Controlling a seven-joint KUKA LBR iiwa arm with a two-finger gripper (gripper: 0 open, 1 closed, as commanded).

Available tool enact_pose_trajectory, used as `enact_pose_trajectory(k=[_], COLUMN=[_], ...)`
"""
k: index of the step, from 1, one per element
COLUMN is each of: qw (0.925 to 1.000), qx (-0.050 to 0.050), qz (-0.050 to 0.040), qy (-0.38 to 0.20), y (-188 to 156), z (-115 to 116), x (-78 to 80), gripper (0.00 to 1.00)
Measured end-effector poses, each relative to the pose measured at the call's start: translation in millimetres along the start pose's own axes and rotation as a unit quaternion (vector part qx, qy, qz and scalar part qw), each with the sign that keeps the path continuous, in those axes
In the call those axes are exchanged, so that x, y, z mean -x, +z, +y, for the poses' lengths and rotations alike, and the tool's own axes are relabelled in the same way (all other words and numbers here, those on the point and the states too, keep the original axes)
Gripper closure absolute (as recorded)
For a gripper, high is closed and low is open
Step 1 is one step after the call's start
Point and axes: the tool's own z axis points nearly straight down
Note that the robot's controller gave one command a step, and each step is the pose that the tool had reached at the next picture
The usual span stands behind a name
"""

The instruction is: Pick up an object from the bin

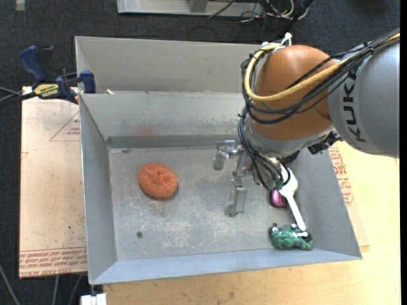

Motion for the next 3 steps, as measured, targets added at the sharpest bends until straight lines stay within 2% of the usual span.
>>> enact_pose_trajectory(k=[1, 2, 3], qw=[1.0, 0.9997, 1.0], qx=[0.0, 0.0, 0.002], qz=[-0.0039, -0.0064, -0.006], qy=[0.001, -0.024, 0.006], y=[-5, 42, 102], z=[0, 25, 51], x=[1.3, 6.8, 14.9], gripper=[0.0, 0.0, 0.0])
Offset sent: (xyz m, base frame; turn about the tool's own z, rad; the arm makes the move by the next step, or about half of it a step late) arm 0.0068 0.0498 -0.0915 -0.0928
